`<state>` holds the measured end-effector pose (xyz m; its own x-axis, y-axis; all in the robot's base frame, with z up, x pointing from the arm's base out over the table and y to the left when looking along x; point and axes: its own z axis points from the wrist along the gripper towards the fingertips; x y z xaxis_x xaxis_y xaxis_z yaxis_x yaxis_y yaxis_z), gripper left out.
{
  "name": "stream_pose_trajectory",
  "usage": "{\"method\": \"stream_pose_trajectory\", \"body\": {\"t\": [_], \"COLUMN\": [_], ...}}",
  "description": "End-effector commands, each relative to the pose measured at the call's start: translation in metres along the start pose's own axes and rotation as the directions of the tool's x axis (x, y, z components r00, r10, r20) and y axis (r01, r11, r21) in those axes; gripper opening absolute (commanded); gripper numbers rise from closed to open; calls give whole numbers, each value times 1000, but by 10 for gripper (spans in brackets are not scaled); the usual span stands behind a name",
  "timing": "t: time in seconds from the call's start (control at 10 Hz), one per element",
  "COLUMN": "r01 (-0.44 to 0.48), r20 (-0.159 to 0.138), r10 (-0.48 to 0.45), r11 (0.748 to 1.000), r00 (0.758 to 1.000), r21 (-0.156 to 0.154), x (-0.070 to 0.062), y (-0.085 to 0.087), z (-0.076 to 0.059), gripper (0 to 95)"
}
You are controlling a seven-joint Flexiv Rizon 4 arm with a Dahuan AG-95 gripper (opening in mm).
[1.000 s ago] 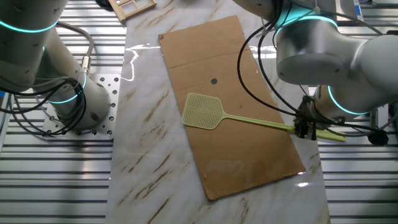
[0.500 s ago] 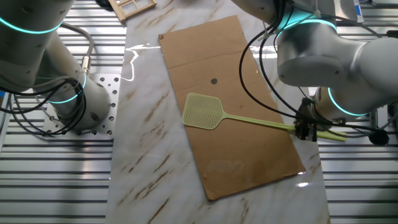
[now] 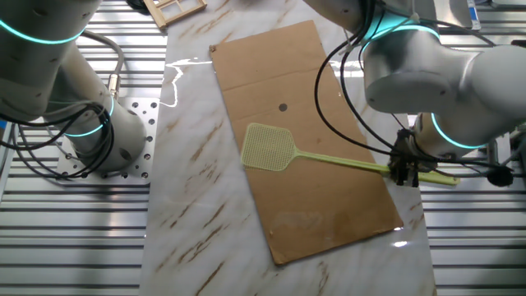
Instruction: Swat with a flyswatter
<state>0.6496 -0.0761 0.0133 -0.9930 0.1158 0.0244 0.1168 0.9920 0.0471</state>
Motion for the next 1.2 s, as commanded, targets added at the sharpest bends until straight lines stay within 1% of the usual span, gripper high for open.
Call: {"method": "stream_pose_trajectory", "body": {"t": [0.1, 0.2, 0.4, 0.5, 0.7, 0.8, 0.9, 1.2], "r01": [3, -6, -21, -31, -66, -75, -95, -106], "r20": [2, -6, -7, -2, 28, 30, 30, 24], "r10": [-3, 6, 21, 31, 66, 76, 95, 106], "r11": [1000, 1000, 1000, 999, 998, 997, 995, 994], "r00": [1000, 1000, 1000, 1000, 997, 997, 995, 994], "r21": [9, 3, -6, -14, -18, -19, -19, -15], "x": [2, 3, 7, 9, 17, 19, 20, 20], "y": [-4, -11, -22, -25, -32, -34, -33, -32], "z": [-2, -8, -18, -23, -40, -45, -50, -51], "gripper": [0, 0, 0, 0, 0, 0, 0, 0]}}
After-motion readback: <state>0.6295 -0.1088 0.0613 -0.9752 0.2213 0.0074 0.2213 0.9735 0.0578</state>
